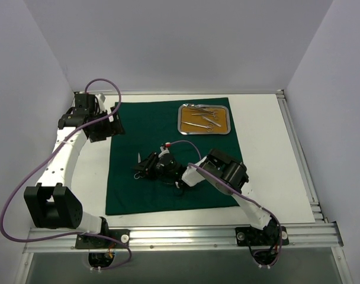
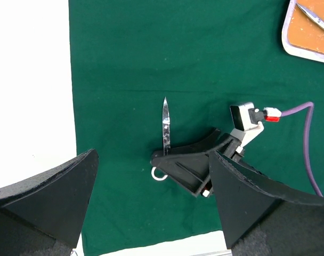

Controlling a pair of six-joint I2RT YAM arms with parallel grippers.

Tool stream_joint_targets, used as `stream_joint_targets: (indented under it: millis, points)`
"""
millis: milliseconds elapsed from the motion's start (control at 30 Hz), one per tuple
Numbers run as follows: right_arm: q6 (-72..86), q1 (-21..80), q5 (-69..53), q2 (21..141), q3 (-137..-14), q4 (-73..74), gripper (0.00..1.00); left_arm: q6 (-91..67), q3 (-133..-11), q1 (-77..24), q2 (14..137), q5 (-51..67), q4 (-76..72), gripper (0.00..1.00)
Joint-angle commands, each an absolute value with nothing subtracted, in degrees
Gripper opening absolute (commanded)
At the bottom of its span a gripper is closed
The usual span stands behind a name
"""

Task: Open and lay out the surgical kit
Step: Place the medical item in the surgical kit.

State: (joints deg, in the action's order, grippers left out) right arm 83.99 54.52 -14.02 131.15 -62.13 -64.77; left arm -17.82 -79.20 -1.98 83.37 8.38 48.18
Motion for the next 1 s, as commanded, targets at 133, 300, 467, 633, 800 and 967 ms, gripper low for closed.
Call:
stream_joint_targets:
  millis: [133,300,467,633,800,967]
  points:
    - [83.68,55.63,-13.71,127.09,-62.14,-61.97,0.70,-18.72,-79.89,-0.88,82.97,11.34,47.20,0.94]
    - [79.46,56.07,-12.13,123.84,-63.72,-51.97,1.00,-18.63,-79.89,-0.62,82.44,11.95,47.29,0.94]
    - [75.50,56.42,-10.28,122.17,-66.62,-43.34,1.00,-18.37,-79.98,-0.44,82.27,12.04,47.29,0.94]
    - [72.79,56.86,-8.80,120.51,-68.11,-37.21,1.00,-17.06,-80.51,-0.44,82.00,11.25,47.29,0.94]
    - [64.96,57.48,-3.61,118.74,-72.95,-25.60,1.00,-16.17,-81.12,-0.53,81.83,11.07,47.55,0.94]
    - [63.37,56.43,-5.88,119.44,-73.38,-22.94,1.00,-16.00,-81.56,-0.44,82.27,12.30,47.99,0.94]
